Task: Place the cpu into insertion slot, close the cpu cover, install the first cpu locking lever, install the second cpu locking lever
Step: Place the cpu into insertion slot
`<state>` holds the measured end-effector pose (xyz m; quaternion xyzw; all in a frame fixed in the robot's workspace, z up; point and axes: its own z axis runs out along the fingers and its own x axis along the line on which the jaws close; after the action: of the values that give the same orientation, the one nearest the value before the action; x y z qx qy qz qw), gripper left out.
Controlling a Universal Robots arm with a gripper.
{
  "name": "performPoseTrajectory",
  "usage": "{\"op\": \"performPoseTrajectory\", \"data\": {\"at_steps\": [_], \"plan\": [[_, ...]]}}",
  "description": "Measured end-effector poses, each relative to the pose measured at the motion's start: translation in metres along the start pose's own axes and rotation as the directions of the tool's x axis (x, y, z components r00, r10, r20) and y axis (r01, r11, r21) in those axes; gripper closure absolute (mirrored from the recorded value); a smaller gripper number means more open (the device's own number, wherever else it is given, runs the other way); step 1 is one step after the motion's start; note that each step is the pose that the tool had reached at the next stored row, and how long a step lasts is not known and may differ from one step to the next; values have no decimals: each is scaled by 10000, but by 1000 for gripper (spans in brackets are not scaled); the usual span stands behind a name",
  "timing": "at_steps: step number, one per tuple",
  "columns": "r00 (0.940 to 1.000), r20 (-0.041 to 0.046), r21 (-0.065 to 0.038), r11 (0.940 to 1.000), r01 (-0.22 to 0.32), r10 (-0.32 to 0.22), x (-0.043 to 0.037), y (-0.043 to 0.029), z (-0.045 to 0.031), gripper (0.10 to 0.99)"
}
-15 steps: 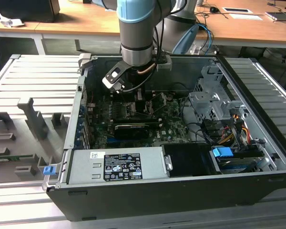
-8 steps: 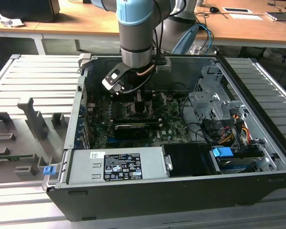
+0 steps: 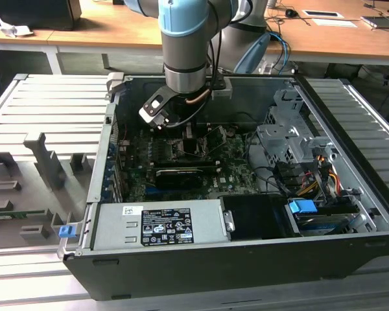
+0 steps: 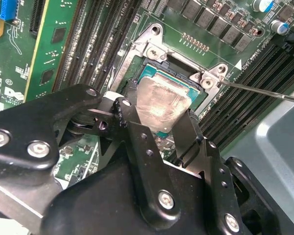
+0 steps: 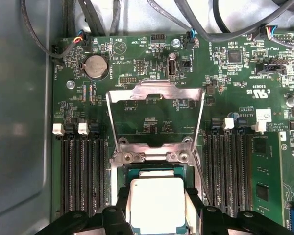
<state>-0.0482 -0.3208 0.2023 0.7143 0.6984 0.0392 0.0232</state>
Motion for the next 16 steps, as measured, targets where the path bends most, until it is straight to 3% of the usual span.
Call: {"op": "performPoseTrajectory", "data": {"at_steps": [4, 5, 11, 13, 14, 15, 16], "plan": [[10000, 2, 1, 10000, -2, 2, 1, 0, 2, 545], [10000, 1, 1, 10000, -4, 4, 1, 1, 2, 478], [10000, 5, 1, 10000, -2, 2, 2, 6, -31, 478], [10000, 52, 5, 10000, 3, -3, 3, 12, -73, 561], [9999, 125, 9, 10000, 9, -9, 3, 16, -82, 686], [9999, 169, 11, 10000, 12, -12, 3, 18, -90, 686], [9998, 188, 12, 10000, 14, -15, 3, 19, -95, 745]]}}
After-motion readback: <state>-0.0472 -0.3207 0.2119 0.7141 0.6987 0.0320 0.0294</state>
